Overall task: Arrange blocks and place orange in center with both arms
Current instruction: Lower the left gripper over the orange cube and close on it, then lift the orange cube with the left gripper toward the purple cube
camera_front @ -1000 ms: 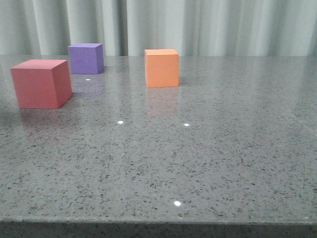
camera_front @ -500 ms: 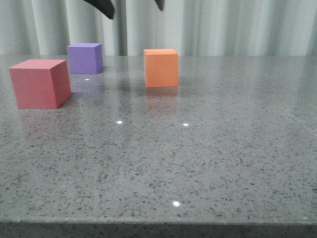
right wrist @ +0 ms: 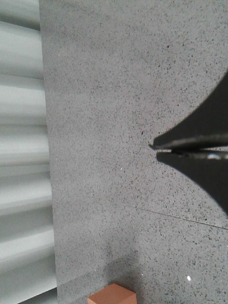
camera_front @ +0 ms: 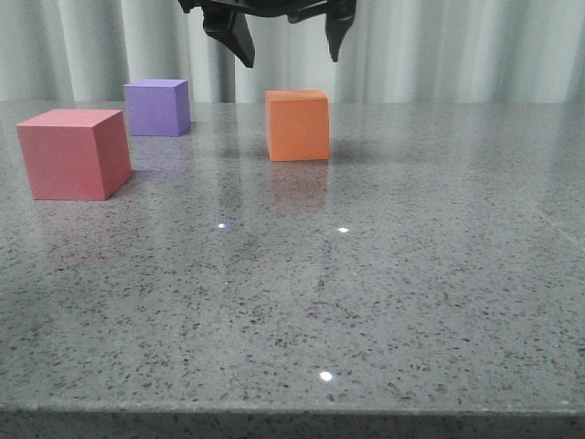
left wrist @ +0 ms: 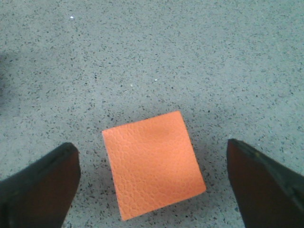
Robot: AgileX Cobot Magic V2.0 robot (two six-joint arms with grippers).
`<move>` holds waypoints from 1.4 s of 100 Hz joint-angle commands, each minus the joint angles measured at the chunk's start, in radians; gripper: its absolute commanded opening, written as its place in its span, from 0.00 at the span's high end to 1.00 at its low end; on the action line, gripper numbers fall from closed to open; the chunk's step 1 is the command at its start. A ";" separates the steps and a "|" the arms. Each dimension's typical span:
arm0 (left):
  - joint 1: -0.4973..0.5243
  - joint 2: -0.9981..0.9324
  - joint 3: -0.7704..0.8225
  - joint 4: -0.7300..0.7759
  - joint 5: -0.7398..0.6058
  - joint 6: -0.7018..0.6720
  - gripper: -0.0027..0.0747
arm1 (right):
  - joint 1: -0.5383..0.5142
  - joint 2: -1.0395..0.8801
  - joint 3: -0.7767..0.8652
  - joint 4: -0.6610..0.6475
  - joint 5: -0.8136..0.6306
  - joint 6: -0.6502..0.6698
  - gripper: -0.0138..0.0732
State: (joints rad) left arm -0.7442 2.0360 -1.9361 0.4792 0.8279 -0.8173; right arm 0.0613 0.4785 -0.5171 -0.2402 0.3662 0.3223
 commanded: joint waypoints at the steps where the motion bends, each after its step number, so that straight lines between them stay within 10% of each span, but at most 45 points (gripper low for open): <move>1: -0.006 -0.048 -0.036 0.035 -0.046 -0.017 0.19 | -0.004 -0.001 -0.023 -0.018 -0.080 -0.002 0.92; 50: -0.006 0.055 -0.036 0.058 -0.064 -0.038 0.20 | -0.004 -0.001 -0.023 -0.018 -0.080 -0.002 0.92; 81: -0.006 0.063 -0.036 0.064 -0.059 -0.038 0.58 | -0.004 -0.001 -0.023 -0.018 -0.080 -0.002 0.92; 140: 0.058 -0.240 0.099 0.055 -0.034 0.141 0.58 | -0.004 -0.001 -0.023 -0.018 -0.080 -0.002 0.92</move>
State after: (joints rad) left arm -0.7143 1.9034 -1.8642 0.5104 0.8633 -0.6857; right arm 0.0613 0.4785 -0.5171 -0.2402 0.3662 0.3223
